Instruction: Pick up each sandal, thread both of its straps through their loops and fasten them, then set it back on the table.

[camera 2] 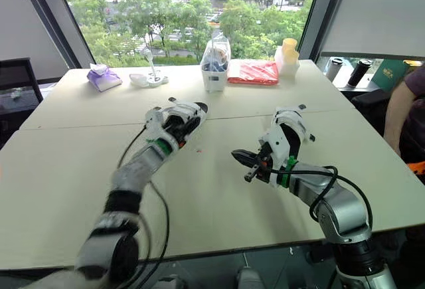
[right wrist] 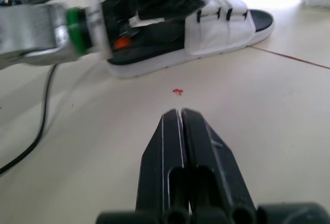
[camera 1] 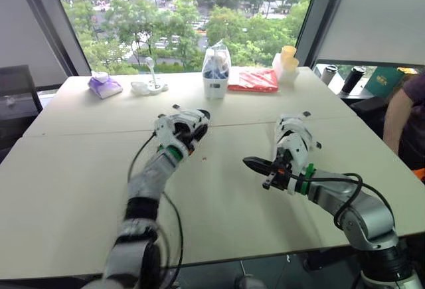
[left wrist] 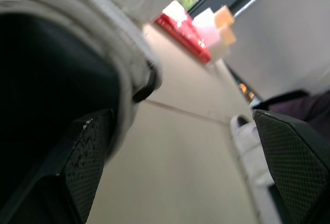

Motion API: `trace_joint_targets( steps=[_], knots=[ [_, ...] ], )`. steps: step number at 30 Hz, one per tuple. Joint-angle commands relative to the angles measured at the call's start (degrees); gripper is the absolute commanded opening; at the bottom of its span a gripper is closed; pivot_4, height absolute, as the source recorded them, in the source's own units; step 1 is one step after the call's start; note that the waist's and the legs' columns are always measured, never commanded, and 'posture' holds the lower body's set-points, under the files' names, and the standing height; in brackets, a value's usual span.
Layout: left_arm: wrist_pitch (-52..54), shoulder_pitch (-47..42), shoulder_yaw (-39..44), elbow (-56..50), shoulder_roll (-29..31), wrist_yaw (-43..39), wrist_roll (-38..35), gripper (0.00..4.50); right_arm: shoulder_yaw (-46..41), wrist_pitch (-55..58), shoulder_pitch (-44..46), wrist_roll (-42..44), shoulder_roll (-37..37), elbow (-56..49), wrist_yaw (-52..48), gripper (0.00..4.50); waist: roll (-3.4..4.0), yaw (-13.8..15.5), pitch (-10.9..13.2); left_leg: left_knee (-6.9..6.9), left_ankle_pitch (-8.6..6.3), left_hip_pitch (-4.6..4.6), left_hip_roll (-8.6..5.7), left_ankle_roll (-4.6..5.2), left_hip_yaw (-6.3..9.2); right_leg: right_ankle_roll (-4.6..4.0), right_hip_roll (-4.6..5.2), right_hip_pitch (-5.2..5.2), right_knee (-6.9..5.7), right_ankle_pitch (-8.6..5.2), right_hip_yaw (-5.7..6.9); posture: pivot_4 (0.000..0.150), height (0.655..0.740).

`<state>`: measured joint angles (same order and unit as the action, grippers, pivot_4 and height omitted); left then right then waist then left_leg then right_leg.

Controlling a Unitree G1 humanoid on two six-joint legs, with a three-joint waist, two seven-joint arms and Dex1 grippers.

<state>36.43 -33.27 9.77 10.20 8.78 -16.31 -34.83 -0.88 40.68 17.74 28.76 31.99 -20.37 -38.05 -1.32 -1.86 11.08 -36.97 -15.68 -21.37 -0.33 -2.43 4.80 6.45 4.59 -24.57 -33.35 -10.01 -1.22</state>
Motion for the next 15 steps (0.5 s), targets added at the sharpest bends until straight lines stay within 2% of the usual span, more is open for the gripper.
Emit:
trace_joint_targets(
  steps=[1, 5, 8, 11, 15],
  knots=[
    [10.27, 8.42, -2.87, -22.29, 10.83, -3.95, -2.09, 4.48, -2.69, -0.94, -0.39, 1.71, 1.19, 1.61, -2.40, 0.00, 0.01, -0.06, 0.02, -0.01, 0.00, 0.00, 0.00, 0.00, 0.00, -0.02, 0.00, -0.01, -0.01, -0.01, 0.00, 0.150, 0.7400],
    [12.22, 19.86, -2.95, -37.46, 25.32, -11.66, -1.83, 4.48, -6.07, 0.70, -0.52, 4.96, 1.61, 4.43, -4.22, 0.00, 0.06, 0.03, 0.03, -0.06, 0.00, -0.03, 0.00, 0.00, -0.02, -0.31, 0.02, -0.01, 0.02, -0.13, 0.00, 0.150, 0.7400],
    [11.65, 27.96, -0.59, -43.84, 30.95, -15.49, -2.83, 4.48, -6.74, 1.01, -0.66, 5.62, 3.31, 5.57, -6.38, 0.00, 0.11, 0.60, 0.04, -0.14, 0.00, -0.03, 0.00, -0.01, -0.06, -0.21, 0.06, 0.03, 0.15, -0.19, 0.00, 0.150, 0.7400],
    [12.24, 36.25, 4.11, -48.20, 31.82, -17.03, -6.43, 4.48, -6.67, 1.21, -0.67, 6.23, 4.78, 6.49, -8.77, 0.00, 0.14, 0.68, 0.05, -0.16, -0.01, -0.04, 0.05, -0.01, -0.13, -0.22, 0.07, 0.02, 0.25, -0.18, 0.01, 0.150, 0.7400],
    [13.15, 40.54, 6.96, -51.49, 28.76, -13.28, -9.89, 4.48, -4.56, 0.41, -2.04, 5.44, 5.30, 7.56, -11.34, 0.00, 0.13, 1.02, 0.07, -0.13, -0.01, -0.09, 0.08, -0.01, -0.10, -0.22, 0.05, -0.04, 0.23, -0.18, 0.07, 0.150, 0.7400]
  ],
)
